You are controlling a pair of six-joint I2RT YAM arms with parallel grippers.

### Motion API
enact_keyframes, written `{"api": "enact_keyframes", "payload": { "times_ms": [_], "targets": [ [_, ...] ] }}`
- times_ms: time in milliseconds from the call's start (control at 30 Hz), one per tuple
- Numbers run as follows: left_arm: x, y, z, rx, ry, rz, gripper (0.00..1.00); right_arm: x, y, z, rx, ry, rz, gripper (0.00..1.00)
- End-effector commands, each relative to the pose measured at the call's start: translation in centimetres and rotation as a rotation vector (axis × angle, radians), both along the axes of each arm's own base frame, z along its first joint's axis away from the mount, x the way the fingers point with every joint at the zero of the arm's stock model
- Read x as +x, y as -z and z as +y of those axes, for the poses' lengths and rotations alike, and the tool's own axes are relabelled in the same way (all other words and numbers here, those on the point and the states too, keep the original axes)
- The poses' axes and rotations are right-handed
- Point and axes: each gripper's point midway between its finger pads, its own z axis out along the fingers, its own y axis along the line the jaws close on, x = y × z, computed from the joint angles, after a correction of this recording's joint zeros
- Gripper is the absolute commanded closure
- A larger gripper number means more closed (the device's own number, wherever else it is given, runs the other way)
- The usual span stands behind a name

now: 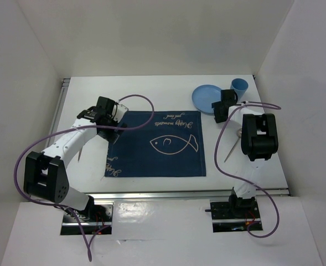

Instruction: Set the dinner table for one person

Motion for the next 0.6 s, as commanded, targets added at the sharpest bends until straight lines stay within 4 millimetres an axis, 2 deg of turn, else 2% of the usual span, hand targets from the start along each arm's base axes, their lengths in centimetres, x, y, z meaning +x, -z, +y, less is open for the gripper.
{"api": "enact_keyframes", "payload": {
  "times_ms": [0, 67, 100, 133, 167, 233, 267, 300, 367, 400, 467, 567],
  "targets": [
    [0.0, -0.1, 0.4, -0.011, -0.047, -0.010, 0.02, 1.4, 0.1, -1.5, -0.010, 0.043, -0.017, 0.38],
    [0.0, -0.1, 0.4, -0.011, -0.047, -0.010, 0.02, 1.4, 1.0, -1.9, -0.002, 0.061, 0.005, 0.42],
    [0.0, -0.1, 0.4, -0.011, -0.047, -0.010, 0.02, 1.7, 0.7, -1.8, 0.005, 0.056, -0.004, 0.45],
    [0.0, -0.1, 0.4, -0.011, -0.047, -0.010, 0.02, 1.6, 1.0, -1.7, 0.011, 0.064, 0.011, 0.54],
    [0.0, -0.1, 0.7, -0.011, -0.056, -0.010, 0.02, 1.0, 1.9, -1.7, 0.021, 0.078, 0.052, 0.60],
    [0.0, -0.1, 0.7, -0.011, -0.056, -0.010, 0.02, 0.7, 2.3, -1.5, 0.039, 0.088, 0.076, 0.72],
    [0.0, -0.1, 0.7, -0.011, -0.056, -0.010, 0.02, 0.8, 2.3, -1.5, 0.044, 0.095, 0.075, 0.83],
    [0.0, -0.1, 0.7, -0.011, -0.056, -0.010, 0.02, 0.1, 3.0, -1.3, 0.055, 0.088, 0.091, 0.88],
    [0.0, -0.1, 0.7, -0.011, -0.056, -0.010, 0.02, 0.6, 2.5, -0.9, 0.074, 0.073, 0.058, 0.97],
    [0.0, -0.1, 0.7, -0.011, -0.056, -0.010, 0.02, 0.2, 2.5, -0.5, 0.087, 0.053, 0.063, 1.00],
    [0.0, -0.1, 0.7, -0.011, -0.056, -0.010, 0.02, 0.9, 1.9, 0.1, 0.099, 0.008, 0.030, 1.00],
    [-0.2, 0.5, 1.1, -0.006, -0.065, 0.009, 0.02, 2.4, -0.3, 1.8, 0.129, -0.112, -0.043, 1.00]
  ]
}}
